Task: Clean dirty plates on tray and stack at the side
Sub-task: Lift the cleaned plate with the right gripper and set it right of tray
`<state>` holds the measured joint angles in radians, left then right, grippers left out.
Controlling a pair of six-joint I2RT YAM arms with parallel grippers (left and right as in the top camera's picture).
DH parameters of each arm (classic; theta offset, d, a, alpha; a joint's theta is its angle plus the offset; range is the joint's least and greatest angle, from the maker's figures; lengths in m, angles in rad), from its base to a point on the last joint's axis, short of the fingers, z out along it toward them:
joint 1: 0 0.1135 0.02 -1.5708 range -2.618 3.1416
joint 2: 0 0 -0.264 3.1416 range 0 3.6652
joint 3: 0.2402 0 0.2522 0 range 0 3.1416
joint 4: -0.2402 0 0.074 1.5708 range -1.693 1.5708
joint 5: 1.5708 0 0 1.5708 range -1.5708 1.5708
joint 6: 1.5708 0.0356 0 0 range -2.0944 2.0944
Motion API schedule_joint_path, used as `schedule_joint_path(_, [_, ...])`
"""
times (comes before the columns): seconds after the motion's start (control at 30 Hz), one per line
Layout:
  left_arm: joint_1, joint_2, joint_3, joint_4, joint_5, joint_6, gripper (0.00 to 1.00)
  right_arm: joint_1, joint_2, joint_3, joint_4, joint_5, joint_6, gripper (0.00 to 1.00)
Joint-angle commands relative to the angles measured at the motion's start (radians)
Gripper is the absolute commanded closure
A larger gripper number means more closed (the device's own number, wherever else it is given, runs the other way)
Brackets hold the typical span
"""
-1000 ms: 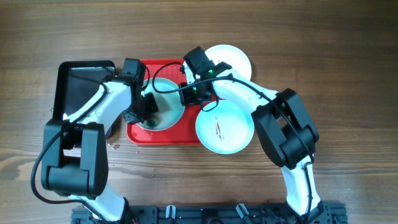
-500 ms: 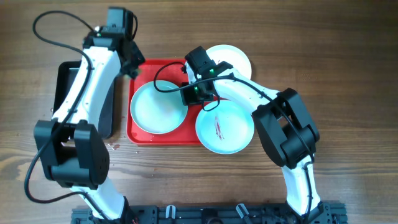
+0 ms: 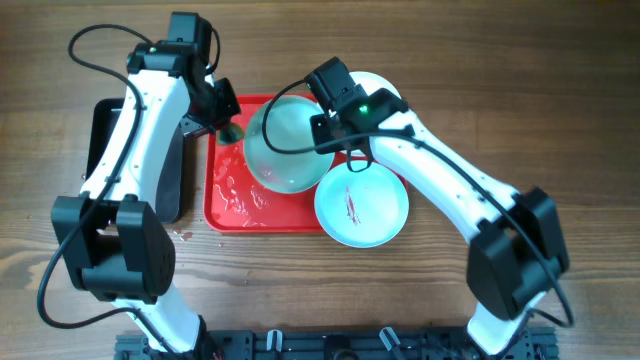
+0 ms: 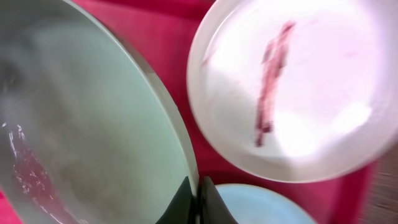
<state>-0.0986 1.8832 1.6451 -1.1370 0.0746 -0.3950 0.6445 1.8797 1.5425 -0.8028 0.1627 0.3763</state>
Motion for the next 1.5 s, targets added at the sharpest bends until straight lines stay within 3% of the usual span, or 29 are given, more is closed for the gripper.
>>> schedule_joint_path(0.0, [0.043, 0.006, 0.010, 0.014, 0.014, 0.025, 0.96, 0.090, -0.046, 0.002, -0.010, 0.396, -0.010, 0.96])
schedule_joint_path(0.1, [0.083, 0.018, 0.008, 0.009, 0.015, 0.025, 0.96, 0.178, -0.044, 0.002, -0.006, 0.691, -0.010, 0.96])
schedule_joint_path(0.4, [0.110, 0.019, 0.008, 0.000, 0.015, 0.025, 0.96, 0.321, -0.044, 0.002, 0.127, 1.205, -0.127, 0.96])
schedule_joint_path(0.63, [0.110, 0.019, 0.008, -0.001, 0.015, 0.025, 0.96, 0.378, -0.044, 0.002, 0.385, 1.321, -0.417, 0.96])
schedule_joint_path(0.83, [0.110, 0.019, 0.008, -0.001, 0.015, 0.025, 0.96, 0.379, -0.044, 0.002, 0.401, 1.318, -0.435, 0.96])
schedule_joint_path(0.93, [0.110, 0.019, 0.008, 0.000, 0.015, 0.025, 0.96, 0.379, -0.044, 0.002, 0.370, 1.192, -0.420, 0.96])
schedule_joint_path(1.0, [0.110, 0.019, 0.008, -0.001, 0.015, 0.025, 0.96, 0.377, -0.044, 0.002, 0.273, 1.063, -0.314, 0.96])
schedule_joint_path(1.13, [0.110, 0.019, 0.008, -0.001, 0.015, 0.025, 0.96, 0.297, -0.050, 0.002, 0.045, 0.600, -0.056, 0.96])
schedule_joint_path(1.2, [0.110, 0.019, 0.008, 0.000, 0.015, 0.025, 0.96, 0.238, -0.066, 0.002, 0.014, 0.395, -0.021, 0.96])
schedule_joint_path(1.33, [0.110, 0.019, 0.008, -0.001, 0.015, 0.025, 0.96, 0.000, -0.151, 0.002, 0.005, -0.102, -0.035, 0.96])
schedule_joint_path(1.47, [0.110, 0.019, 0.008, 0.000, 0.015, 0.025, 0.96, -0.287, -0.209, 0.002, -0.042, -0.346, -0.036, 0.96])
